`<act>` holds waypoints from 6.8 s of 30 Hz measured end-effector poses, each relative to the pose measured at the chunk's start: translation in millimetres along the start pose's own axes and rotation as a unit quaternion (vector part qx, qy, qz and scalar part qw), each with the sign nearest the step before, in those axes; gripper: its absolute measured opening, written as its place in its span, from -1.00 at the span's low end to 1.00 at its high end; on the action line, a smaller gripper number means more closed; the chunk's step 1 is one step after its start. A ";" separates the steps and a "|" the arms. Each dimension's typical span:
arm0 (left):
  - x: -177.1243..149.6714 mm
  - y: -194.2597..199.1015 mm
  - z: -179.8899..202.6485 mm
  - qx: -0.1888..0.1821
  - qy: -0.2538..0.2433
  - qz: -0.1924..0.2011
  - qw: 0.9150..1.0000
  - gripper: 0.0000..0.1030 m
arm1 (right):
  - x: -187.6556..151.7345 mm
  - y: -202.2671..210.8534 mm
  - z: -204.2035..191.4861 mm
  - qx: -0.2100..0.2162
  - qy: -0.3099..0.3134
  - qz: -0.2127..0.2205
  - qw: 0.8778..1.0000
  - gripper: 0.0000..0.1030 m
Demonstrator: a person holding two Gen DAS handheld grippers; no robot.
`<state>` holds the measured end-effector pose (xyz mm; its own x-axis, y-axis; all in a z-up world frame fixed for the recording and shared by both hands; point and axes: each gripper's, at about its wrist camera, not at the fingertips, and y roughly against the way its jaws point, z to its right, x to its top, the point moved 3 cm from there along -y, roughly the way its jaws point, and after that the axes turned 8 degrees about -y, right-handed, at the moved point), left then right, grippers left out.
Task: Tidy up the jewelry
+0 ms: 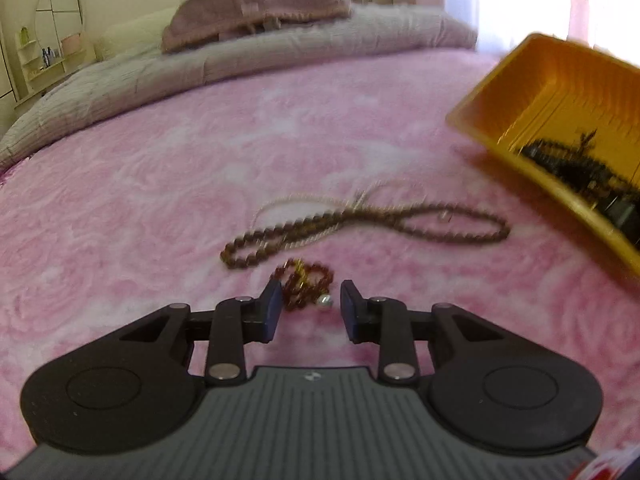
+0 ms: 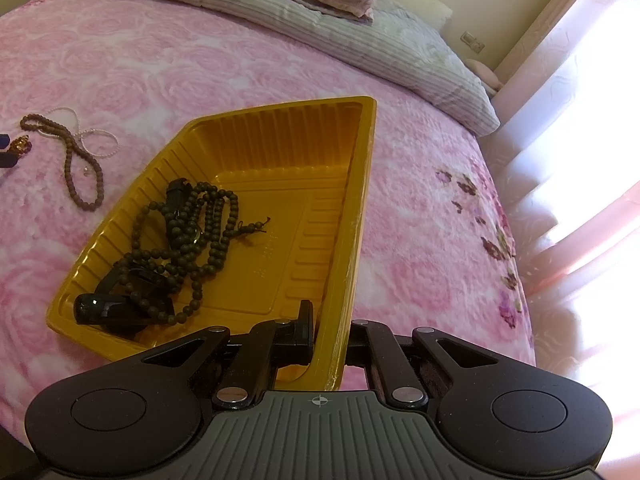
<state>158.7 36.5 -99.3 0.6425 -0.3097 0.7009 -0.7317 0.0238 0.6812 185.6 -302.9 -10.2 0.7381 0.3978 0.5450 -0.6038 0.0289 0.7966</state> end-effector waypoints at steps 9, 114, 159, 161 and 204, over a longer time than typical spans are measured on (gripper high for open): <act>-4.1 1.4 8.3 0.001 -0.010 0.005 1.000 -0.85 | 1.2 -1.3 0.4 0.000 0.000 -0.001 1.000 -0.87; 89.6 78.8 112.8 -0.249 -0.032 0.141 0.958 -0.87 | 3.5 -0.5 -2.6 0.002 -0.002 0.009 1.000 -0.87; 7.0 26.5 78.8 -0.090 -0.082 0.062 0.991 -0.58 | 1.1 0.5 -0.5 0.003 -0.006 0.009 1.000 -0.87; 8.0 21.0 81.3 -0.092 -0.095 0.058 0.990 -0.62 | 1.2 1.1 -0.5 0.002 -0.006 0.008 1.000 -0.87; 143.2 67.5 110.4 -0.266 -0.014 0.142 0.953 -0.93 | 2.8 2.4 -1.8 0.003 -0.002 0.010 1.000 -0.87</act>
<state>176.2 -111.2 23.7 0.4240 -0.2434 0.8723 -0.6522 0.5862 0.4806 185.6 -300.1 -7.2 0.7277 0.3938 0.5616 -0.6163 0.0160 0.7874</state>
